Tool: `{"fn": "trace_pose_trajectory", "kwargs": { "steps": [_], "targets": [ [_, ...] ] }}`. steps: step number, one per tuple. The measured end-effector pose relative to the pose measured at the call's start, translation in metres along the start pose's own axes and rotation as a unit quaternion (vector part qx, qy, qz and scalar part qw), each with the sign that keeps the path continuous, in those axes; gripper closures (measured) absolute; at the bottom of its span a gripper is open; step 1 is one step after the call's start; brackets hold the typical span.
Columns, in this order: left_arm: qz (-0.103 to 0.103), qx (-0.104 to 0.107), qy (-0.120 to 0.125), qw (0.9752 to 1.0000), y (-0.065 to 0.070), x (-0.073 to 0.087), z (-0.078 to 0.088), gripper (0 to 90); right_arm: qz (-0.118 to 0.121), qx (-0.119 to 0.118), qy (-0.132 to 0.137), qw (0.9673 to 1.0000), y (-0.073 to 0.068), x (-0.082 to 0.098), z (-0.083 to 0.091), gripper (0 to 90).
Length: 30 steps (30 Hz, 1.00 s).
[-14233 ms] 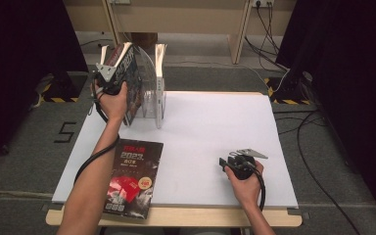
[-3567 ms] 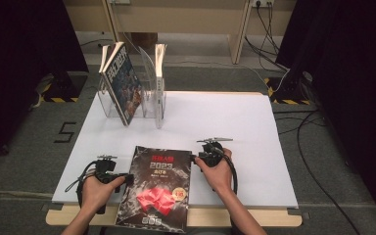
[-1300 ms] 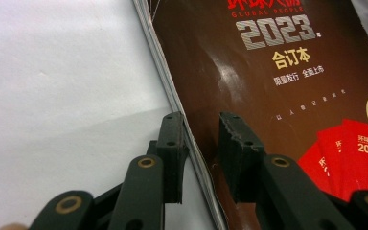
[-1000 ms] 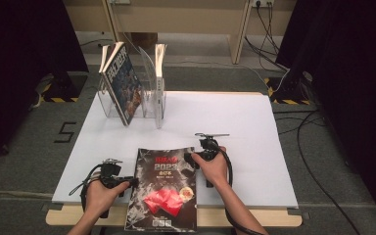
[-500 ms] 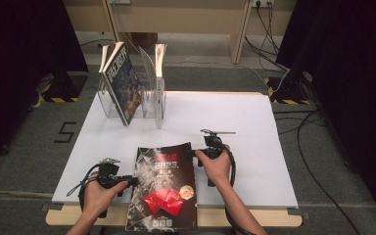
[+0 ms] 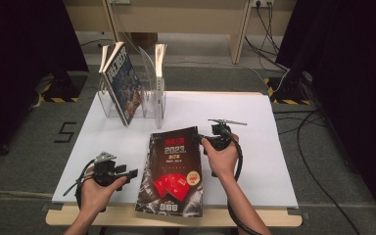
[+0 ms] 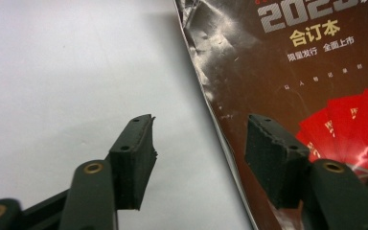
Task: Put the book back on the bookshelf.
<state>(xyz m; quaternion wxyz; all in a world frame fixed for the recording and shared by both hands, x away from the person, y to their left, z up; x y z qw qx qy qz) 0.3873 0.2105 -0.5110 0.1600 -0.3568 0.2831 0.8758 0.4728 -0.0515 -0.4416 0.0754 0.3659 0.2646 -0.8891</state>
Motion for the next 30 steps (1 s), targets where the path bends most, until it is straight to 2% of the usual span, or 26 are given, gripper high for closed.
{"fn": "trace_pose_trajectory", "kwargs": {
  "steps": [6,13,25,29,30],
  "targets": [
    [-0.012,-0.007,0.028,0.9995,0.002,-0.010,0.005,41.1,0.015,0.010,0.032,0.9993,-0.008,-0.015,0.008,87.2],
    [-0.016,-0.009,0.034,0.9992,0.003,-0.013,0.007,40.7,0.023,0.016,0.054,0.9982,-0.016,-0.025,0.014,87.2],
    [-0.018,-0.012,0.053,0.9984,0.002,-0.018,0.010,41.0,0.028,0.026,0.077,0.9963,-0.019,-0.034,0.021,87.2],
    [-0.018,-0.010,0.053,0.9984,0.003,-0.019,0.011,41.6,0.027,0.031,0.093,0.9948,-0.019,-0.041,0.028,87.2],
    [-0.018,-0.009,0.054,0.9983,0.003,-0.019,0.011,41.7,0.034,0.035,0.099,0.9939,-0.018,-0.043,0.030,87.2]
  ]
}}
Point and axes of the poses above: each handheld gripper's, and its own axes: z roughly backward along the jaws, x roughly out of its underside, y roughly to its right, the point moved 8 cm from there along -z, roughly forward along the jaws, and after that the axes turned 9 degrees about x, right-handed, at the moved point
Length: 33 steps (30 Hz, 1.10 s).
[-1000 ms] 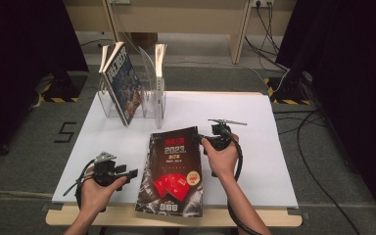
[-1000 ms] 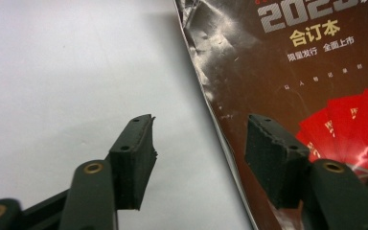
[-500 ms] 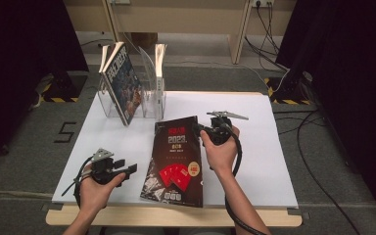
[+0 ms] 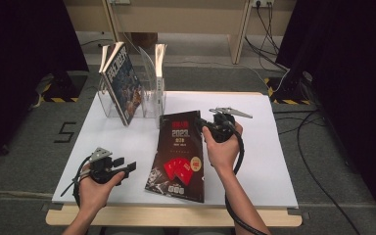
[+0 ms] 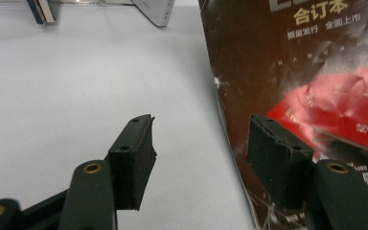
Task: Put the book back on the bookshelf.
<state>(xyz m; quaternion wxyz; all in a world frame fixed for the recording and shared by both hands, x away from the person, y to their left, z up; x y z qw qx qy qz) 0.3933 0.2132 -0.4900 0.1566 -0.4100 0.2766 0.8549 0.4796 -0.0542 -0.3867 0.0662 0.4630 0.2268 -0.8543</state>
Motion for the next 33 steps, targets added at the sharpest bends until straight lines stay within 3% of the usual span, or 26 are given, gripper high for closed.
{"fn": "trace_pose_trajectory", "kwargs": {
  "steps": [23,33],
  "targets": [
    [-0.005,-0.001,0.006,1.0000,0.001,-0.004,0.001,42.1,0.012,0.040,0.061,0.9973,-0.001,-0.030,0.014,87.2],
    [-0.007,-0.002,0.014,0.9999,0.002,-0.008,0.003,42.0,0.013,0.044,0.076,0.9960,-0.006,-0.040,0.016,87.2]
  ]
}}
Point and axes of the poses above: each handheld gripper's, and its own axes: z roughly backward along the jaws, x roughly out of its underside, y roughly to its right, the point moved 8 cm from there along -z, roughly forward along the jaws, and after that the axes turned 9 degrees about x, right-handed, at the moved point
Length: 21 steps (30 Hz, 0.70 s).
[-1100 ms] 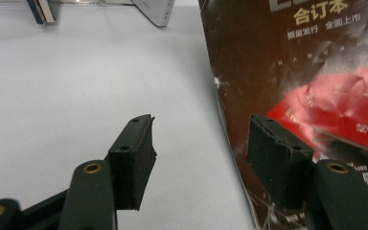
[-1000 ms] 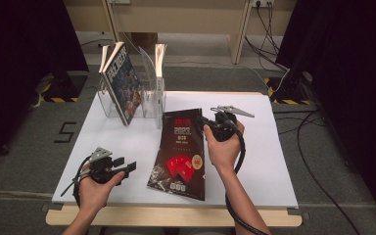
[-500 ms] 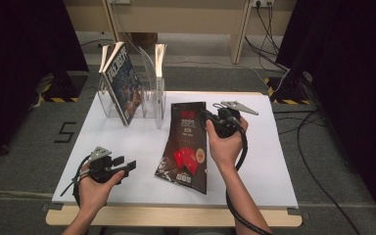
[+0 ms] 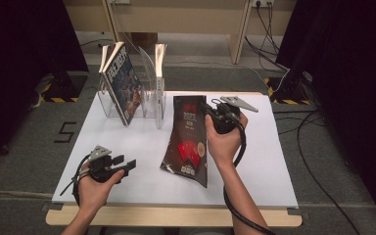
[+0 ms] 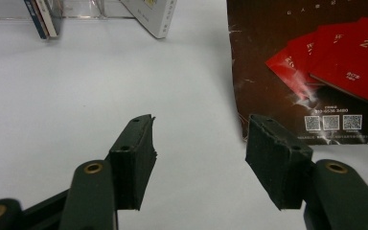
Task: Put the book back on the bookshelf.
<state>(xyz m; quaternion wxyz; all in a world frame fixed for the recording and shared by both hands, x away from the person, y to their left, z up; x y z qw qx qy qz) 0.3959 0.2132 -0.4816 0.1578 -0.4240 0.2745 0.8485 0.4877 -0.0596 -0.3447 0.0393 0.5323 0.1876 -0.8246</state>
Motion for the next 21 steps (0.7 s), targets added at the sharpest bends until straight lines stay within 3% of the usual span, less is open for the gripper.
{"fn": "trace_pose_trajectory", "kwargs": {
  "steps": [11,21],
  "targets": [
    [0.000,0.001,0.003,1.0000,0.000,-0.002,0.001,42.0,0.012,0.000,0.013,0.9999,-0.007,-0.006,0.002,87.2],
    [0.003,0.001,0.011,0.9999,0.001,-0.006,0.007,41.9,0.031,-0.033,0.035,0.9984,-0.037,-0.017,0.020,87.3]
  ]
}}
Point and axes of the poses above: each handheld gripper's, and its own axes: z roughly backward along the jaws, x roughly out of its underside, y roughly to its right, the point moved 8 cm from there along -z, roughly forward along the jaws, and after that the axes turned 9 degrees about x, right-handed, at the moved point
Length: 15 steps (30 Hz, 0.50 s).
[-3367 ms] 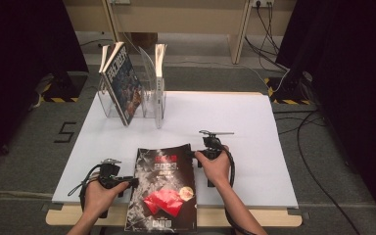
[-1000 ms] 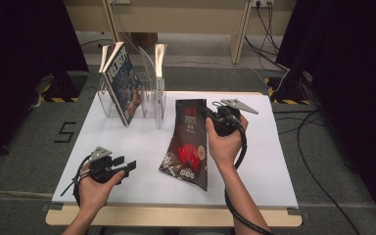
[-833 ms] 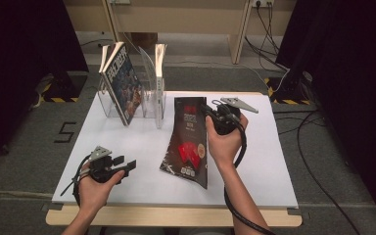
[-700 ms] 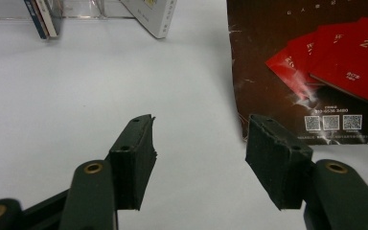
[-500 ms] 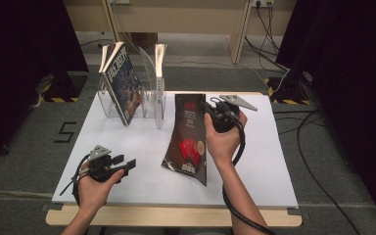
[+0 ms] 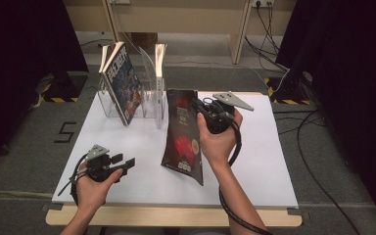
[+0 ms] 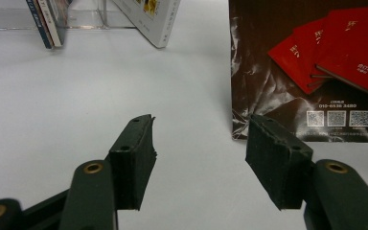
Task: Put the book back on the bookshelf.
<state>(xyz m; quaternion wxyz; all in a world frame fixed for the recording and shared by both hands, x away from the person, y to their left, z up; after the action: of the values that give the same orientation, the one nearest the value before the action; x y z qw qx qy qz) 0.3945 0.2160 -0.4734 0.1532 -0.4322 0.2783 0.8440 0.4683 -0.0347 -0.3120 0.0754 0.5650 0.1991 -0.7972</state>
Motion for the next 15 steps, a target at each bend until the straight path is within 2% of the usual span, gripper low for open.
{"fn": "trace_pose_trajectory", "kwargs": {
  "steps": [15],
  "targets": [
    [-0.005,0.004,0.019,0.9998,0.004,-0.011,0.010,41.9,0.015,-0.029,0.016,0.9993,-0.033,-0.012,0.008,87.2]
  ]
}}
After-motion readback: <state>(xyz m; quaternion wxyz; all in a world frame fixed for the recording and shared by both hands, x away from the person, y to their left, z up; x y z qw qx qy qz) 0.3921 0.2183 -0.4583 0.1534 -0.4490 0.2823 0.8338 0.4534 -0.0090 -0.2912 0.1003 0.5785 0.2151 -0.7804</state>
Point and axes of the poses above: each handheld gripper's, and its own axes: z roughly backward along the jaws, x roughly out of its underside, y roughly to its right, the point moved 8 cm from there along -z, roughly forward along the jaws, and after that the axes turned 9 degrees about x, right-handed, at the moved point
